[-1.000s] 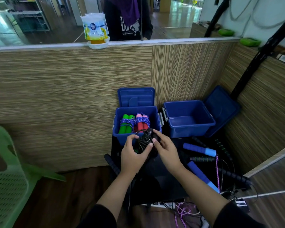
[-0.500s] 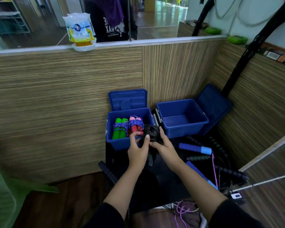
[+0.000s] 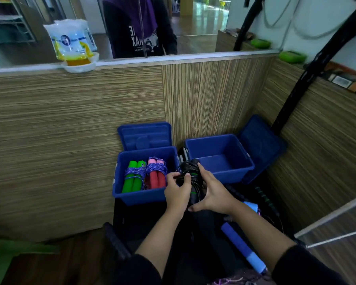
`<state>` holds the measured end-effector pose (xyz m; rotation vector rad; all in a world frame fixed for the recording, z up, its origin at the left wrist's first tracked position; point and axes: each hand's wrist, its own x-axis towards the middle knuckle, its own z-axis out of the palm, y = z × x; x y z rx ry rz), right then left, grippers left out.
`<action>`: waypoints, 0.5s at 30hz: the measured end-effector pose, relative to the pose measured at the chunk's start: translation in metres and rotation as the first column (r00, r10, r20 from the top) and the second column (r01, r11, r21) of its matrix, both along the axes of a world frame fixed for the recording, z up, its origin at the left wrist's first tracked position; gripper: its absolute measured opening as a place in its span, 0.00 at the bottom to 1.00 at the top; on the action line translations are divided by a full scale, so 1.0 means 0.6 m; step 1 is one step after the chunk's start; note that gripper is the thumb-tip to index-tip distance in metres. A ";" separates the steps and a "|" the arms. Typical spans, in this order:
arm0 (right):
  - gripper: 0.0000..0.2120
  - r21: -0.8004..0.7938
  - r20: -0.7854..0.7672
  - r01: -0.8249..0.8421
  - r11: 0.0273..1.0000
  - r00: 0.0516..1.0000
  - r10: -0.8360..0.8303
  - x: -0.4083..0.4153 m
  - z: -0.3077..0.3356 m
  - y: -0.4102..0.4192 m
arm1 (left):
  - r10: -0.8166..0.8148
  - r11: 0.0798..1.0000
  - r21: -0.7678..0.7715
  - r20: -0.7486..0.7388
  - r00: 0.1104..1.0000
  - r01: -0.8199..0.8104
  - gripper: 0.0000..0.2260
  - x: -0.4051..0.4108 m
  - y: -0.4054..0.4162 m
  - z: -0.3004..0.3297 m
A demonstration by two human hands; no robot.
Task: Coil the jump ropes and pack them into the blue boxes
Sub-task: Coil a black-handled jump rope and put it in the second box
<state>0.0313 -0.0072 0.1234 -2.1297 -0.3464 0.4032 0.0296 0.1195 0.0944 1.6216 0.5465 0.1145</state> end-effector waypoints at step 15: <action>0.49 0.111 -0.222 0.011 0.994 0.975 0.014 0.207 -0.020 -0.132 | -0.197 0.980 -0.019 0.073 0.978 0.199 0.12 0.164 -0.090 -0.024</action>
